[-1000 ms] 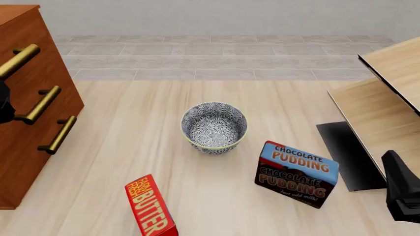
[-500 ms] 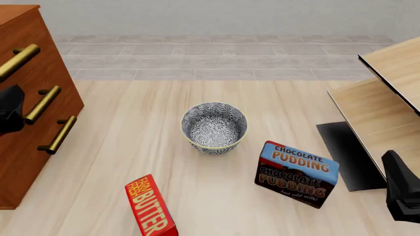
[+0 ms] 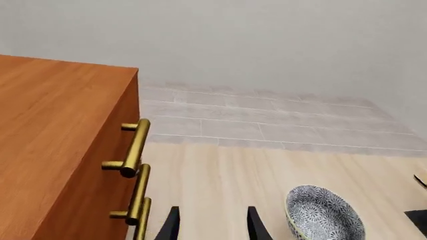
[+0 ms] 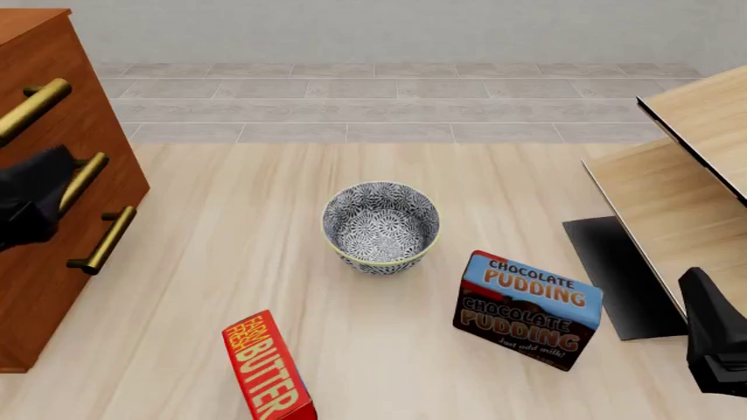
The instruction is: Close the top drawer of the cabinet and put the bowl on top of it.
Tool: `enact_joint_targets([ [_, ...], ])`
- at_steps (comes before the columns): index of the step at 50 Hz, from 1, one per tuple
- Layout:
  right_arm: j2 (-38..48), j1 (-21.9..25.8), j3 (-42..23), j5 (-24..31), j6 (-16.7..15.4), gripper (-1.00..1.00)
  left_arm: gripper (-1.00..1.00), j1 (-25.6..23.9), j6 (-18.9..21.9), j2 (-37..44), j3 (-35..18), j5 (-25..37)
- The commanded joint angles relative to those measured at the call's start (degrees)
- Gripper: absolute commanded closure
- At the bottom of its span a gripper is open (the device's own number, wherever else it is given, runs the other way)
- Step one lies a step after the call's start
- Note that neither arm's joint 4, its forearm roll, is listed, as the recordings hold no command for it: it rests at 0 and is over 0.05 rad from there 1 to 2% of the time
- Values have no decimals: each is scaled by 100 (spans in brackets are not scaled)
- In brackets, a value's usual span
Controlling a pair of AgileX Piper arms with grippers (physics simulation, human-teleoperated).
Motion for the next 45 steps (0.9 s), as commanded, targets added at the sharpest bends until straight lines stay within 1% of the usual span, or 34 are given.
enact_joint_targets([
  [1, -5, 2, 5, 0, 0, -100, -100, -619, 114, 8, -436, 610],
  [2, -5, 0, 5, 0, -1, -100, -100, -578, 70, -31, -482, 695],
  [4, -6, 0, 5, 0, 0, -100, -100, -700, 132, 9, -642, 839],
  [5, -6, 0, 5, 0, 0, -100, -100, -765, 152, 75, -675, 870],
  [6, -5, 2, 5, 0, -1, -100, -100, -833, 70, 228, -711, 930],
  [8, -6, 0, 5, -1, 1, -100, -100, -953, 174, 307, -784, 986],
  [11, -5, -1, 5, 0, 0, -100, -100, -1058, 136, 483, -893, 1112],
  [12, -5, 0, 5, 0, -1, -100, -100, -1099, 250, 522, -960, 1165],
  [14, -6, 0, 5, -1, 0, -100, -100, -1166, 302, 652, -1036, 1231],
  [16, -5, 0, 5, 0, 0, -100, -100, -1250, 508, 739, -1071, 1280],
  [19, -6, 1, 5, -1, 0, -100, -100, -1458, 572, 958, -1150, 1413],
  [21, -6, -1, 5, -1, 0, -100, -100, -1477, 619, 964, -1170, 1434],
  [22, -6, -1, 5, -1, 0, -100, -100, -1493, 692, 941, -1206, 1464],
  [23, -6, 0, 5, -1, -1, -100, -100, -1640, 887, 878, -1285, 1483],
  [24, -5, 0, 5, 0, -1, -100, -100, -1586, 851, 874, -1317, 1552],
  [26, -5, 0, 5, 0, 1, -100, -100, -1666, 786, 1013, -1433, 1696],
  [30, -6, 1, 5, -1, 1, -100, -100, -1752, 841, 1167, -1587, 1827],
  [32, -6, -1, 5, -1, 0, -100, -100, -1807, 681, 1363, -1676, 1906],
  [33, -6, -1, 5, -1, 1, -100, -100, -1806, 727, 1395, -1708, 1921],
  [35, -8, 0, 5, -1, 0, -100, -100, -1834, 640, 1573, -1817, 1999],
  [37, -6, 0, 5, -1, -1, -100, -100, -1835, 708, 1654, -1941, 2051],
  [38, -6, 0, 5, 0, 1, -100, -100, -1852, 628, 1738, -2016, 2091],
  [40, -5, -1, 5, 0, 1, -100, -100, -1858, 637, 1939, -2110, 2187],
  [41, -5, 1, 5, 0, 0, -100, -100, -1842, 561, 2031, -2177, 2240],
  [44, -5, -2, 5, 0, -1, -100, -100, -1893, 582, 2119, -2308, 2314],
  [45, -5, 1, 5, 0, -1, -100, -100, -1918, 416, 2241, -2381, 2401],
])
